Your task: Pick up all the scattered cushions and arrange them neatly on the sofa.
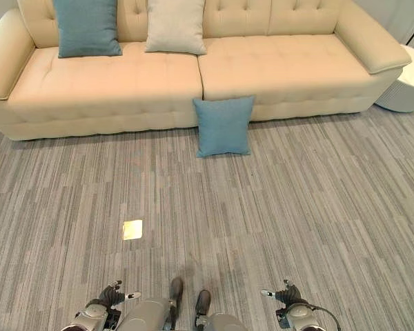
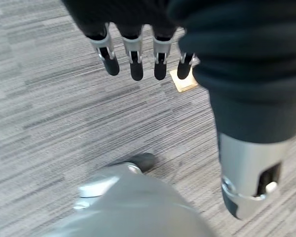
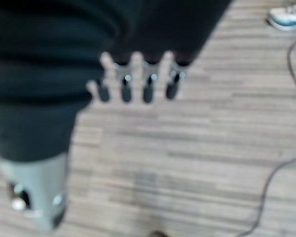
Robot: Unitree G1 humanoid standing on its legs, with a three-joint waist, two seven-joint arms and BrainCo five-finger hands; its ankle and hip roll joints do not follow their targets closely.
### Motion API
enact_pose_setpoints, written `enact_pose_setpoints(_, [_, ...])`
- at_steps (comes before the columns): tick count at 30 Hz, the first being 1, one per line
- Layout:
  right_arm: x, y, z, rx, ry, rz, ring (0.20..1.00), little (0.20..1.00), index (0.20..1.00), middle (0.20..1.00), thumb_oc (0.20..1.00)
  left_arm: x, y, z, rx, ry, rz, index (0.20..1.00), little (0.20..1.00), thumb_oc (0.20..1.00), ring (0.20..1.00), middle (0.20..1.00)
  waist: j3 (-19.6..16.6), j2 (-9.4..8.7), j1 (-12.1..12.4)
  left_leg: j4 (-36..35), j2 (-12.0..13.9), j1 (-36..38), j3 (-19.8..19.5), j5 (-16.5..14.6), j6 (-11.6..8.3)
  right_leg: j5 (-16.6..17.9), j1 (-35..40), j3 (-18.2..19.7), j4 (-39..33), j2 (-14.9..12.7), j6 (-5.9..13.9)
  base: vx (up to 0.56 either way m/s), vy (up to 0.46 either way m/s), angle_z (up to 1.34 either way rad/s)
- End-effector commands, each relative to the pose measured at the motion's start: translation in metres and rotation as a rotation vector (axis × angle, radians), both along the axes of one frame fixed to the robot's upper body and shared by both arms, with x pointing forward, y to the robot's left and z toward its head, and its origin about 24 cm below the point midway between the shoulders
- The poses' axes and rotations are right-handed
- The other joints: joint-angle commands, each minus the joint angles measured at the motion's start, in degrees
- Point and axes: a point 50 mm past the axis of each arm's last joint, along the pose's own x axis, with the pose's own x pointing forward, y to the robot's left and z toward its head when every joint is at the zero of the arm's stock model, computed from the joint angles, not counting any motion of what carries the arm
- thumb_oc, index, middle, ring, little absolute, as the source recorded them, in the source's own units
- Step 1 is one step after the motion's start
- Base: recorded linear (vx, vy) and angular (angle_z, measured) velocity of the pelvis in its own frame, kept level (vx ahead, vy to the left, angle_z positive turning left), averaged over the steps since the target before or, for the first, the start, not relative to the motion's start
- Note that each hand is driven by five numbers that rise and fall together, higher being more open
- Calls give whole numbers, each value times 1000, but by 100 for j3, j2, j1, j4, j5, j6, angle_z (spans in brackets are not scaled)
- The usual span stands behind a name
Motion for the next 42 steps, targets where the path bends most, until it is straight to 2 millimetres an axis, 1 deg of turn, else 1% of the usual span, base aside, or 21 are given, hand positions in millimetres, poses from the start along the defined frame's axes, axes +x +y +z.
enact_pose_setpoints(1, [-10,-10,1,-32,22,23,1000,1000,1000,1000,1000,0,2,0,10,-6,1,1000,1000,1000,1000,1000,-338,9,41,740,-156,197,-38,-808,168,-723,-239,-112,1678,-167,769,276,172,-78])
enact_pose_setpoints(3, [-8,-9,1,-37,25,44,1000,1000,1000,1000,1000,-2,2,0,3,-5,16,1000,1000,1000,1000,1000,-308,42,100,659,-202,459,-17,-890,373,-355,-613,-172,2697,-425,1062,238,184,-58])
enact_pose_setpoints(6, [-4,-8,2,-39,20,56,1000,1000,1000,1000,1000,2,6,2,15,-18,17,1000,1000,1000,1000,1000,-196,33,49,590,-254,693,-66,-938,530,-191,-1296,-78,3942,-649,1092,201,112,-30])
enact_pose_setpoints(8, [-2,-7,2,-47,23,67,1000,1000,1000,1000,1000,5,8,4,18,-27,27,1000,1000,1000,1000,1000,-209,194,142,392,-56,948,-34,-982,478,-557,-1271,-470,3039,-686,898,294,26,3])
enact_pose_setpoints(10, [-3,-8,2,-52,28,72,1000,1000,1000,1000,1000,6,8,4,16,-34,28,1000,1000,1000,1000,1000,-219,210,182,370,-20,980,-6,-984,440,-603,-1276,-542,2553,-651,869,195,-57,-14])
enact_pose_setpoints(13, [-3,-9,2,-53,34,75,1000,1000,1000,1000,1000,7,7,4,21,-35,10,1000,1000,1000,1000,1000,-222,222,216,331,68,1103,-16,-1008,300,-222,-1090,-212,838,-322,971,255,-153,-20])
enact_pose_setpoints(16, [-5,-8,1,-52,45,79,1000,1000,1000,1000,1000,9,5,4,26,-34,5,1000,1000,1000,1000,1000,-256,177,188,407,78,1204,-73,-1104,205,-19,-1044,87,535,-241,1009,288,-174,9])
enact_pose_setpoints(18, [-10,-7,-1,-45,62,77,1000,1000,1000,1000,1000,5,4,2,21,-18,2,1000,1000,1000,1000,1000,-360,180,159,469,142,1321,-142,-1110,134,-40,-948,141,646,-183,889,452,-273,48])
enact_pose_setpoints(20, [-13,-5,-3,-26,63,61,1000,1000,1000,1000,1000,4,2,1,7,-15,8,1000,1000,1000,1000,1000,-407,171,130,1043,263,1229,-131,-809,-85,-153,-785,155,738,-107,731,426,-381,57])
enact_pose_setpoints(21, [-11,-2,-3,-10,42,44,1000,1000,1000,1000,1000,10,0,3,3,-32,-12,1000,1000,1000,1000,1000,-270,153,106,2805,530,436,135,-350,-211,-237,-534,122,682,-5,487,274,-349,51])
enact_pose_setpoints(25, [-5,-3,-1,-1,17,21,1000,1000,1000,1000,1000,23,-4,8,-1,-69,-32,1000,1000,1000,1000,1000,-79,195,152,4216,838,-382,276,-439,-54,-395,-239,78,595,254,217,170,-277,31])
enact_pose_setpoints(26, [-5,-3,-1,2,14,8,1000,1000,1000,1000,1000,28,-9,9,-9,-83,-46,1000,1000,1000,1000,1000,-53,103,95,3754,659,-585,356,-736,-12,-447,-152,16,594,149,243,153,-158,-4])
enact_pose_setpoints(27, [-5,-3,-1,2,14,8,1000,1000,1000,1000,1000,28,-9,9,-9,-83,-46,1000,1000,1000,1000,1000,-43,80,91,3700,631,-546,365,-711,-6,-452,-136,16,593,121,250,166,-101,24])
enact_pose_setpoints(29, [-7,-4,0,-1,9,8,1000,1000,1000,1000,1000,29,-13,8,-12,-89,-64,1000,1000,1000,1000,1000,-102,-6,-17,2367,264,-491,397,-825,11,-495,-119,-74,632,-24,352,183,-1,36])
enact_pose_setpoints(30, [-8,-6,0,-15,13,10,1000,1000,1000,1000,1000,30,-14,9,-10,-92,-74,1000,1000,1000,1000,1000,-167,13,-46,1278,73,-343,244,-523,-71,-566,-63,-126,686,-40,396,185,21,42])
enact_pose_setpoints(32, [-9,-7,0,-16,22,10,1000,1000,1000,1000,1000,29,-16,8,-19,-85,-71,1000,1000,1000,1000,1000,-247,24,-81,658,32,-61,195,-397,-86,-679,18,-104,777,-32,433,261,27,38])
enact_pose_setpoints(35, [-12,-7,-2,-13,37,12,1000,1000,1000,1000,1000,25,-16,6,-22,-69,-72,1000,1000,1000,1000,1000,-315,39,-92,570,12,76,159,-392,-35,-758,-5,-123,980,-49,464,278,72,-21])
enact_pose_setpoints(37, [-16,-7,-3,-17,53,30,1000,1000,1000,1000,1000,19,-16,4,-27,-51,-70,1000,1000,1000,1000,1000,-436,117,-55,311,-57,540,151,-545,121,-755,-275,-400,2176,-331,783,335,152,-31])
enact_pose_setpoints(38, [-16,-7,-3,-17,53,30,1000,1000,1000,1000,1000,19,-16,4,-27,-51,-70,1000,1000,1000,1000,1000,-437,110,-52,305,-68,540,156,-542,126,-779,-300,-393,2223,-347,789,222,179,-34])
enact_pose_setpoints(39, [-10,-6,-2,-23,48,47,1000,1000,1000,1000,1000,23,-14,5,-19,-58,-65,1000,1000,1000,1000,1000,-307,123,-107,291,-164,764,208,-627,312,-347,-872,-453,3599,-727,1053,189,152,-48])
enact_pose_setpoints(42, [-10,-6,-2,-23,50,36,1000,1000,1000,1000,1000,22,-10,6,-9,-57,-56,1000,1000,1000,1000,1000,-231,234,-54,402,-128,901,268,-789,419,-399,-1106,-715,3843,-1029,990,201,96,-12])
